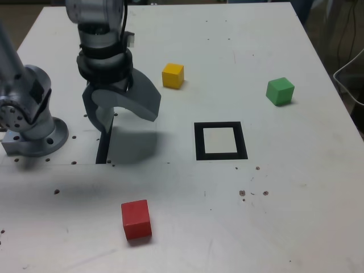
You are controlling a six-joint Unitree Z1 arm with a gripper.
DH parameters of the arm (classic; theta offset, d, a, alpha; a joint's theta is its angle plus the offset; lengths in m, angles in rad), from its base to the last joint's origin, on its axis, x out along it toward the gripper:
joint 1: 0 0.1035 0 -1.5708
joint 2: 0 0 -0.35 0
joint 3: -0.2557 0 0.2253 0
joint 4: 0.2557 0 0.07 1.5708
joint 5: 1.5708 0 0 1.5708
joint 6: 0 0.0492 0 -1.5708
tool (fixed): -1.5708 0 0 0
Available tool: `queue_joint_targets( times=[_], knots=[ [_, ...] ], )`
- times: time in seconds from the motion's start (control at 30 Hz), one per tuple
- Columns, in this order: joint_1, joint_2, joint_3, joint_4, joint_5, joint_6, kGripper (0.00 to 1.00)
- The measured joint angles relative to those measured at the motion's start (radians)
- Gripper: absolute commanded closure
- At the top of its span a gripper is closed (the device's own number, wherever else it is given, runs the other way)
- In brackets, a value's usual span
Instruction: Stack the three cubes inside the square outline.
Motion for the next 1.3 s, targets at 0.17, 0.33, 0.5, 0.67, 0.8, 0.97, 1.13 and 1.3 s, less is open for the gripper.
queue_joint_targets(
  times=[0.17,0.33,0.5,0.67,0.8,0.97,1.13,1.3],
  knots=[
    [0.000,0.000,-0.001,0.000,0.022,0.000,0.01],
    [0.000,0.000,-0.001,0.000,0.049,0.000,0.01],
    [0.000,-0.001,-0.001,0.000,0.078,0.000,0.01],
    [0.000,-0.013,-0.001,0.000,0.090,0.000,0.01],
    [0.000,-0.017,-0.001,0.000,0.097,0.000,0.01],
    [0.000,-0.017,-0.009,0.002,0.097,0.000,0.01],
    [0.000,-0.022,-0.031,0.035,0.061,0.000,0.01],
    [0.001,-0.084,-0.032,0.112,-0.029,0.000,0.01]
  ],
)
